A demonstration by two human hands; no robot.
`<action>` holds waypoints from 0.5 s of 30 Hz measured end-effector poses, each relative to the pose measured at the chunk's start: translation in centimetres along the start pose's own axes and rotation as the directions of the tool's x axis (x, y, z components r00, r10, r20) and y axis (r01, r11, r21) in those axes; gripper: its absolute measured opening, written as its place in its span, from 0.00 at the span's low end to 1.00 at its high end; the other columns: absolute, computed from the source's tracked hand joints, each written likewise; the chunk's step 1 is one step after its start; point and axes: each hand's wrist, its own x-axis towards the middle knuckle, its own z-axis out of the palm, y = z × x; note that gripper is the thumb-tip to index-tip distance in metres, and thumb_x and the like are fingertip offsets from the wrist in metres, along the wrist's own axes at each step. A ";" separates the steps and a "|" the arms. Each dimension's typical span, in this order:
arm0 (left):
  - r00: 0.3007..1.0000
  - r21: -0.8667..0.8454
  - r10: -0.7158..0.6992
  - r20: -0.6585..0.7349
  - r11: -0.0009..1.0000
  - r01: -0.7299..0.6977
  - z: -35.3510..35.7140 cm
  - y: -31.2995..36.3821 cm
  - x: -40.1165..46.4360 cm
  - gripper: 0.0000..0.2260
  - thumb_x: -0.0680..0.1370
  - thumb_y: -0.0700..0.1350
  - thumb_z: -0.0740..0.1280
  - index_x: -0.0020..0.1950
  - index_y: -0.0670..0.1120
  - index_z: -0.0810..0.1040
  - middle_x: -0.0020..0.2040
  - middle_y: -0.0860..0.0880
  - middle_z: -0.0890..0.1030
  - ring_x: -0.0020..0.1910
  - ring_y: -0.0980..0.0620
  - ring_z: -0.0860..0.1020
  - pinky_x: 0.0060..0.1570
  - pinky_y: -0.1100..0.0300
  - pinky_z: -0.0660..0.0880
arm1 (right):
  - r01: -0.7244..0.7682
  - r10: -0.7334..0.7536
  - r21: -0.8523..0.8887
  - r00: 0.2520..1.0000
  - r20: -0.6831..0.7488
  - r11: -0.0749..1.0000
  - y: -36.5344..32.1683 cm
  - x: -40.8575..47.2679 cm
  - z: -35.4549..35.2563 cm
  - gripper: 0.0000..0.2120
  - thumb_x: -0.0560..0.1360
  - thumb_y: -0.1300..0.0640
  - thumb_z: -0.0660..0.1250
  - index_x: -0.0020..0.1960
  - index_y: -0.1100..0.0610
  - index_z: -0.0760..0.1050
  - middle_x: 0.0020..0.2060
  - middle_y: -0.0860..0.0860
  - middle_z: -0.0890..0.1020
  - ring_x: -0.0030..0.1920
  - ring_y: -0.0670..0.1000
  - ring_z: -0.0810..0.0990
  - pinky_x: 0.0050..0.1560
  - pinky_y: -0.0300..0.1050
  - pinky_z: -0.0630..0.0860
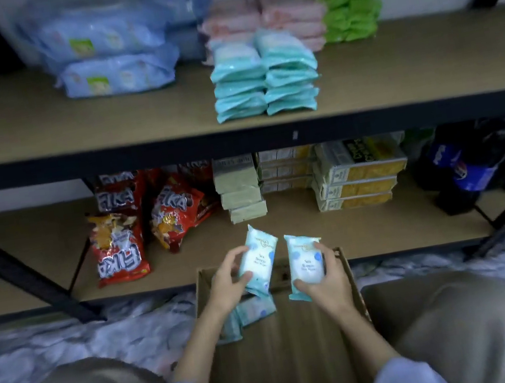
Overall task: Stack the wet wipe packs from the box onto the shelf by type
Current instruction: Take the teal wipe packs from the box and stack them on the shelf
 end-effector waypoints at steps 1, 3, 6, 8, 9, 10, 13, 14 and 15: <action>0.999 -0.001 0.046 -0.021 0.999 -0.046 -0.7 1.4 -0.4 0.18 0.76 0.35 0.64 0.62 0.51 0.70 0.57 0.53 0.71 0.54 0.52 0.70 0.49 0.73 0.69 | 0.052 -0.052 0.007 0.998 -0.020 0.999 -1.4 -0.4 -1.0 0.39 0.61 0.61 0.76 0.68 0.50 0.65 0.54 0.49 0.71 0.58 0.53 0.74 0.57 0.49 0.74; 0.991 -0.027 0.126 -0.040 0.992 -0.127 -1.9 4.4 -1.1 0.19 0.76 0.36 0.64 0.59 0.58 0.69 0.56 0.56 0.72 0.55 0.53 0.70 0.56 0.56 0.75 | 0.148 -0.147 0.018 0.988 -0.051 0.989 -4.3 -1.1 -2.9 0.37 0.63 0.60 0.76 0.68 0.47 0.65 0.53 0.46 0.69 0.57 0.51 0.73 0.57 0.50 0.73; 0.970 -0.055 0.235 -0.065 0.970 -0.239 -3.5 9.0 -2.1 0.21 0.77 0.35 0.63 0.57 0.63 0.69 0.54 0.59 0.71 0.56 0.50 0.74 0.52 0.48 0.77 | 0.257 -0.252 0.062 0.964 -0.082 0.964 -8.5 -2.0 -5.5 0.34 0.66 0.58 0.75 0.66 0.42 0.64 0.56 0.43 0.69 0.61 0.49 0.71 0.59 0.51 0.74; 0.955 -0.114 0.284 -0.084 0.949 -0.293 -4.5 11.8 -2.5 0.21 0.78 0.35 0.62 0.57 0.63 0.69 0.54 0.53 0.72 0.53 0.46 0.76 0.45 0.55 0.80 | 0.337 -0.327 0.088 0.939 -0.111 0.938 -11.1 -2.4 -7.0 0.33 0.66 0.58 0.75 0.63 0.38 0.63 0.56 0.39 0.69 0.63 0.48 0.71 0.61 0.54 0.73; 0.948 -0.144 0.306 -0.090 0.938 -0.316 -5.0 13.1 -2.7 0.21 0.78 0.35 0.61 0.58 0.63 0.69 0.54 0.49 0.72 0.51 0.47 0.77 0.41 0.60 0.80 | 0.373 -0.360 0.098 0.925 -0.123 0.923 -12.3 -2.5 -7.7 0.33 0.66 0.58 0.75 0.63 0.38 0.63 0.55 0.37 0.70 0.63 0.48 0.71 0.61 0.54 0.73; 0.939 -0.165 0.330 -0.096 0.925 -0.342 -5.6 14.3 -2.8 0.21 0.78 0.34 0.61 0.58 0.62 0.69 0.54 0.48 0.72 0.50 0.48 0.78 0.38 0.63 0.79 | 0.407 -0.392 0.111 0.910 -0.135 0.907 -13.5 -2.5 -8.3 0.32 0.66 0.58 0.75 0.62 0.37 0.64 0.54 0.35 0.69 0.63 0.48 0.71 0.61 0.55 0.74; 0.917 -0.166 0.379 -0.126 0.903 -0.396 -7.5 17.7 -2.7 0.20 0.78 0.37 0.62 0.60 0.62 0.69 0.54 0.46 0.73 0.49 0.46 0.78 0.41 0.61 0.80 | 0.492 -0.467 0.147 0.866 -0.176 0.858 -17.0 -2.4 -10.2 0.32 0.65 0.56 0.75 0.62 0.35 0.65 0.54 0.35 0.69 0.59 0.52 0.74 0.55 0.60 0.76; 0.913 -0.166 0.385 -0.138 0.899 -0.404 -8.0 18.6 -2.6 0.20 0.78 0.37 0.62 0.61 0.61 0.69 0.54 0.46 0.73 0.48 0.46 0.79 0.43 0.58 0.80 | 0.512 -0.483 0.148 0.855 -0.189 0.846 -18.0 -2.1 -10.6 0.32 0.66 0.56 0.75 0.62 0.35 0.65 0.54 0.36 0.69 0.59 0.52 0.74 0.55 0.60 0.76; 0.905 -0.170 0.395 -0.155 0.892 -0.418 -8.5 19.6 -2.5 0.19 0.78 0.37 0.61 0.62 0.60 0.68 0.54 0.47 0.72 0.47 0.47 0.79 0.44 0.58 0.80 | 0.531 -0.500 0.138 0.841 -0.207 0.836 -19.1 -1.9 -11.1 0.32 0.66 0.57 0.75 0.62 0.36 0.65 0.54 0.37 0.69 0.59 0.51 0.74 0.56 0.59 0.76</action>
